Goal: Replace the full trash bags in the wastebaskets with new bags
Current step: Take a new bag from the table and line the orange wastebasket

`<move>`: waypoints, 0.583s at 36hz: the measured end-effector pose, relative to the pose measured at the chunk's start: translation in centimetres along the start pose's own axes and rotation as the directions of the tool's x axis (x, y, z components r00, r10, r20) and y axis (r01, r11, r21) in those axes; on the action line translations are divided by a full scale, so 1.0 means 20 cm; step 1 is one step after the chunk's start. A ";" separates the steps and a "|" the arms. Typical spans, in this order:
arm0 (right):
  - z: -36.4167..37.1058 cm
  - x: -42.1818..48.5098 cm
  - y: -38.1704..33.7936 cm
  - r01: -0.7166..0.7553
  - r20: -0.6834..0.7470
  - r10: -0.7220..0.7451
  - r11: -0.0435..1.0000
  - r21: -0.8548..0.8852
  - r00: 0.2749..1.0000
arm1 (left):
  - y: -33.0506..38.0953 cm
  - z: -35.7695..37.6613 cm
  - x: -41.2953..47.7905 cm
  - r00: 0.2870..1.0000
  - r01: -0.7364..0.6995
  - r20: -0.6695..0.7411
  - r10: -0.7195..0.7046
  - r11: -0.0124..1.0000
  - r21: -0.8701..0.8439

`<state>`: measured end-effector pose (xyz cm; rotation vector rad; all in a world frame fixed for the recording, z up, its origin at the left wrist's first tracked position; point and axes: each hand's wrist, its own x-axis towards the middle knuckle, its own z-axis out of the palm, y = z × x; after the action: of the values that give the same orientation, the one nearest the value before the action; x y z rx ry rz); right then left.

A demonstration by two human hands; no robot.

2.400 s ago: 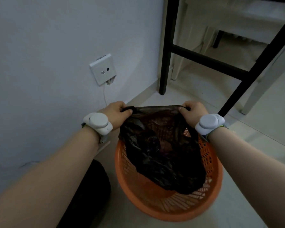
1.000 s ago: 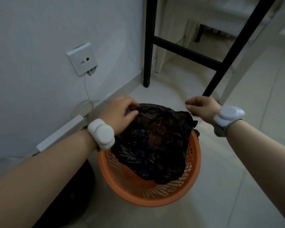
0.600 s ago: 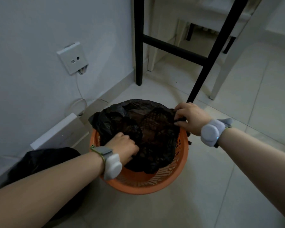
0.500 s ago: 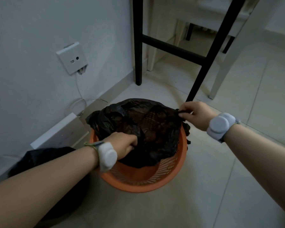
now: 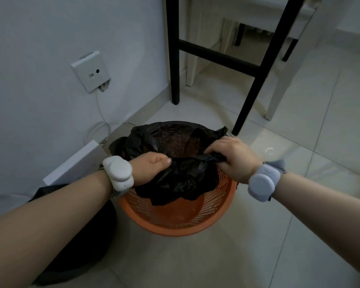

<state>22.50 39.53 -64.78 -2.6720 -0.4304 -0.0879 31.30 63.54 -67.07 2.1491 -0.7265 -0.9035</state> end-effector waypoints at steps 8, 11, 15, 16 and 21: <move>-0.05 -0.02 0.03 -0.279 -0.065 0.290 0.951 0.136 0.955 | 0.07 -0.03 -0.08 0.955 -0.079 -0.187 0.231 0.803 0.590; -0.06 -0.01 0.04 -0.213 -0.135 0.219 0.976 0.052 0.966 | 0.07 -0.03 -0.07 0.897 -0.061 -0.312 0.313 0.786 0.615; -0.09 -0.04 0.04 -0.024 -0.136 0.012 0.996 -0.085 0.991 | 0.07 -0.05 -0.07 0.762 -0.306 -0.231 0.605 0.650 0.696; -0.09 -0.06 0.04 0.015 -0.135 -0.030 0.993 -0.114 0.990 | 0.07 -0.05 -0.08 0.744 -0.342 -0.208 0.635 0.630 0.697; -0.06 -0.21 0.00 0.139 -0.133 -0.163 0.975 -0.170 0.978 | 0.08 -0.02 -0.23 0.774 -0.441 -0.093 0.627 0.638 0.632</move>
<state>18.51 37.73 -64.29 -2.7609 -0.6021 -0.3778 28.44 65.97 -63.90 2.2637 -1.5330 0.0124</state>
